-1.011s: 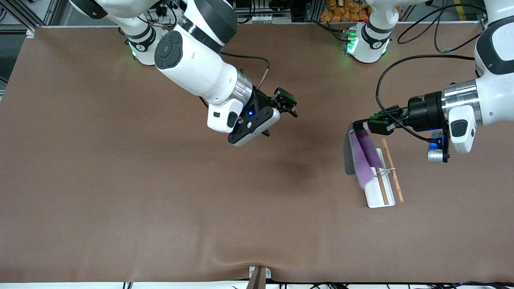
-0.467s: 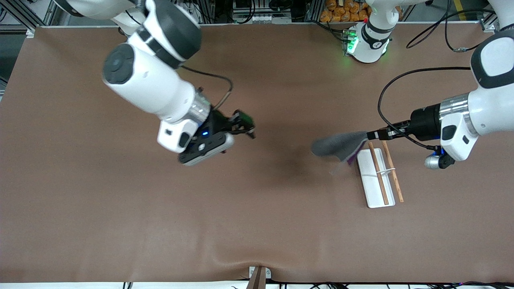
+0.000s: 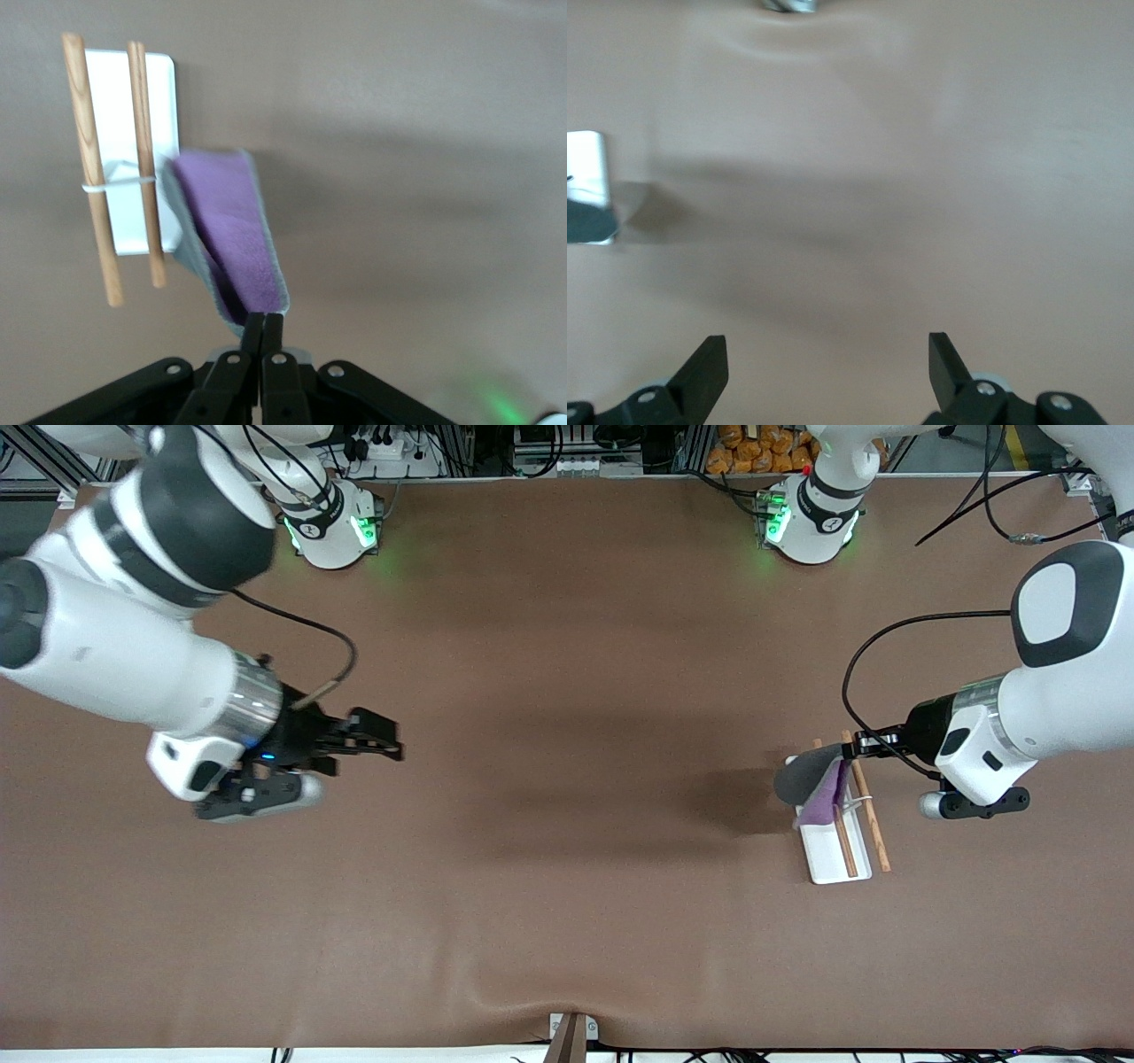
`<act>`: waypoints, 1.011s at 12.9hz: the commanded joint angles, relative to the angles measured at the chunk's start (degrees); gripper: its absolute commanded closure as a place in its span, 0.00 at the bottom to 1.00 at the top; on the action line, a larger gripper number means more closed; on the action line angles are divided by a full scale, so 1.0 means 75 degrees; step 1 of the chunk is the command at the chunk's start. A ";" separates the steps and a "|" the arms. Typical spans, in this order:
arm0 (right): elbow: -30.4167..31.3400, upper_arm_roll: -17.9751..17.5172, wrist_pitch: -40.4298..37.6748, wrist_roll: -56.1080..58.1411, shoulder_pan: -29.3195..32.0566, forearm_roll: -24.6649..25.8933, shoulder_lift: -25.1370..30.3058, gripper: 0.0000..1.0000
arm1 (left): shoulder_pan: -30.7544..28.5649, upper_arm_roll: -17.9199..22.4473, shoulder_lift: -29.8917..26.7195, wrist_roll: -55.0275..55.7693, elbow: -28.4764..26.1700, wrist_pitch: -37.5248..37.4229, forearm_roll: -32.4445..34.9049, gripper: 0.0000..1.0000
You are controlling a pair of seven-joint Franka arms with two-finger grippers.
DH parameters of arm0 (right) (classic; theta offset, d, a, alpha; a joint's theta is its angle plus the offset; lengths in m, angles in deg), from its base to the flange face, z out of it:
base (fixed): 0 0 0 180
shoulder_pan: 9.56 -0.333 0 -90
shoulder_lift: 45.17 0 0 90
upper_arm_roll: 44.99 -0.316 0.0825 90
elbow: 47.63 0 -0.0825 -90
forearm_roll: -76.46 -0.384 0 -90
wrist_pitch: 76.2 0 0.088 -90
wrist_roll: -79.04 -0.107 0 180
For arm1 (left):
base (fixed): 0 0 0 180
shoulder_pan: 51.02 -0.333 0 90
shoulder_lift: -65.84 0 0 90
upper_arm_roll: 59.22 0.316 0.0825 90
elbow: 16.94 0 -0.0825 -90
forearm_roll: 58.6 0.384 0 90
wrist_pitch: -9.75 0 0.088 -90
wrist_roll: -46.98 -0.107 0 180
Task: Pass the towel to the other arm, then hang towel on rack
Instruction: 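Move the towel over the rack dowels while the right gripper withdraws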
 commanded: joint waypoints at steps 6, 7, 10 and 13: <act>0.1164 0.1597 -0.1169 0.1600 0.0165 0.0666 0.1774 0.00 | 0.0025 -0.0016 0.0063 -0.0995 0.0208 0.0052 0.1166 1.00; 0.1245 0.1924 -0.1485 0.1611 0.0036 0.0666 0.1996 0.00 | -0.0010 0.0019 0.0086 -0.1171 0.0208 0.0052 0.1131 1.00; 0.1620 0.2641 -0.1605 0.1693 -0.0200 0.0654 0.2618 0.00 | -0.0489 0.0020 0.0133 -0.1616 0.0173 0.0040 0.1120 1.00; 0.1644 0.3156 -0.2073 0.2173 -0.0211 0.0608 0.2982 0.00 | -0.0853 0.0020 0.0168 -0.2238 0.0103 -0.0030 0.1096 1.00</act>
